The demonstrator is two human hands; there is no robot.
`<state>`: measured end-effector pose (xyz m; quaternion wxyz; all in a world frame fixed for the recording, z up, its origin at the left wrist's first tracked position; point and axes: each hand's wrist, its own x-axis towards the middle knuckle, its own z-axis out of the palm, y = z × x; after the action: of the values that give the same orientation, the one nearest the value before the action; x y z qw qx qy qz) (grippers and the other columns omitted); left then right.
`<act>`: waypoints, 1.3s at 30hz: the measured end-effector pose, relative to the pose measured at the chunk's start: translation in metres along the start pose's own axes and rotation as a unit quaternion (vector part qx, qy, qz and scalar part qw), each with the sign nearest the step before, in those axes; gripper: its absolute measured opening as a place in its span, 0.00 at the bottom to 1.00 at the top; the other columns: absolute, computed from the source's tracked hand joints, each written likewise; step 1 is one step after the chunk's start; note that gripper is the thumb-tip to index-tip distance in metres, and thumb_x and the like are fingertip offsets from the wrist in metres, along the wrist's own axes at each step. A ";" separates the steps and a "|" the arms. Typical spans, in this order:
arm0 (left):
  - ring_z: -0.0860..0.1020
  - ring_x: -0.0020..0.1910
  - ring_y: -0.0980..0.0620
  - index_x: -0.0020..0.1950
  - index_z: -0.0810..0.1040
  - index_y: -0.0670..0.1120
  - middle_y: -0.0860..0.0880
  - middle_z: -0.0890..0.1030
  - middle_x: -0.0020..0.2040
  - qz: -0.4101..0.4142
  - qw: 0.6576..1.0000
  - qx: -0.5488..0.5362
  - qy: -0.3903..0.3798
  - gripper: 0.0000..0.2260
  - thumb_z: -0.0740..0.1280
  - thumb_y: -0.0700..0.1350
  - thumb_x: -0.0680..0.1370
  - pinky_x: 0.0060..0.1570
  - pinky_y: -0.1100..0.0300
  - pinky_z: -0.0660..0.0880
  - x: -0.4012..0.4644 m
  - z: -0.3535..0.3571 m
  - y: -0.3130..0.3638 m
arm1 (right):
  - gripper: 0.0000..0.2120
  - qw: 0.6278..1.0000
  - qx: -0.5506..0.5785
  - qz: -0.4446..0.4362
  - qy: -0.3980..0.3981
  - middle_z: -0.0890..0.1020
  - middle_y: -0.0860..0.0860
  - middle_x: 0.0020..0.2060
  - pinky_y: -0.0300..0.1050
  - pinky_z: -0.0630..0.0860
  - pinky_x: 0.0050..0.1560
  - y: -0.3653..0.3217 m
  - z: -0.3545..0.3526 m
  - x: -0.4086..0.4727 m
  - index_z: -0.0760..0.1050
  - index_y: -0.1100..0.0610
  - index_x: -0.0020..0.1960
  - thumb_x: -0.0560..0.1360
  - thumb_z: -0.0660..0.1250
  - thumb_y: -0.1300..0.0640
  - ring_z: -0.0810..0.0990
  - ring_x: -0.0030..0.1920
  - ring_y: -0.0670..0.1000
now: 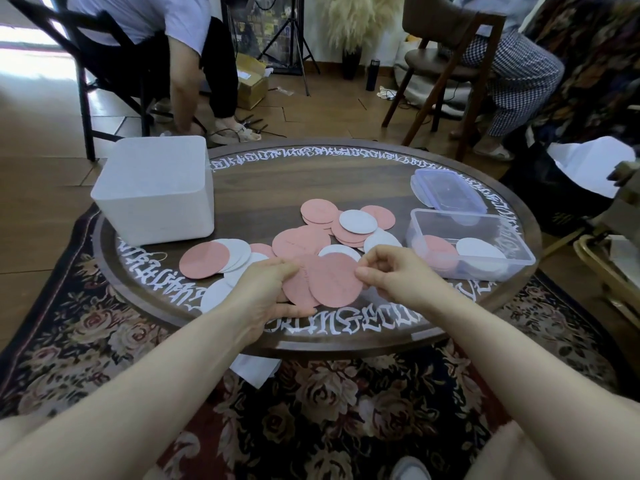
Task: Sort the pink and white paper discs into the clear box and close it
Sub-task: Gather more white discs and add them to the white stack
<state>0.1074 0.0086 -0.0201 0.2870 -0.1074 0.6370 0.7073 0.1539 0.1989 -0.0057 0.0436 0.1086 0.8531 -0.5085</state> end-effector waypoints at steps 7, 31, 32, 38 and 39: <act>0.83 0.38 0.45 0.55 0.77 0.39 0.40 0.80 0.51 0.051 0.998 0.023 0.018 0.11 0.69 0.42 0.76 0.26 0.60 0.79 -0.005 -0.005 0.001 | 0.03 0.999 -0.021 -0.044 0.010 0.82 0.52 0.37 0.36 0.67 0.36 -0.014 0.021 0.015 0.77 0.57 0.44 0.75 0.67 0.58 0.71 0.27 0.39; 0.79 0.39 0.44 0.51 0.70 0.40 0.42 0.76 0.44 0.037 0.981 -0.129 0.138 0.04 0.63 0.35 0.78 0.27 0.52 0.80 0.005 -0.028 0.015 | 0.13 0.851 -0.472 -0.186 -0.132 0.71 0.46 0.54 0.47 0.72 0.46 -0.016 0.025 -0.013 0.76 0.48 0.57 0.77 0.60 0.44 0.77 0.49 0.53; 0.79 0.39 0.44 0.51 0.70 0.40 0.42 0.76 0.45 0.037 0.982 -0.127 0.133 0.04 0.63 0.35 0.78 0.27 0.52 0.80 0.005 -0.027 0.015 | 0.12 0.853 -0.472 -0.176 -0.133 0.71 0.46 0.53 0.47 0.72 0.45 -0.017 0.020 -0.014 0.78 0.47 0.55 0.77 0.61 0.44 0.77 0.48 0.52; 0.80 0.42 0.45 0.56 0.71 0.39 0.40 0.78 0.53 0.031 0.988 -0.108 0.106 0.07 0.63 0.36 0.78 0.28 0.53 0.81 0.009 -0.024 0.005 | 0.14 0.895 -0.414 -0.122 -0.114 0.71 0.44 0.50 0.44 0.69 0.43 -0.008 0.005 -0.015 0.74 0.48 0.50 0.69 0.70 0.42 0.72 0.44 0.45; 0.80 0.42 0.45 0.56 0.71 0.39 0.40 0.78 0.52 0.030 0.989 -0.102 0.100 0.07 0.63 0.36 0.78 0.27 0.54 0.80 0.009 -0.023 0.003 | 0.18 0.908 -0.390 -0.115 -0.099 0.71 0.44 0.51 0.45 0.70 0.44 -0.005 0.005 -0.015 0.72 0.48 0.52 0.68 0.72 0.42 0.73 0.45 0.45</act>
<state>0.0931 -0.0111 -0.0257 0.1880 -0.1867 0.5901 0.7626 0.1669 0.1904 -0.0012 0.1084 -0.0667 0.9813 -0.1446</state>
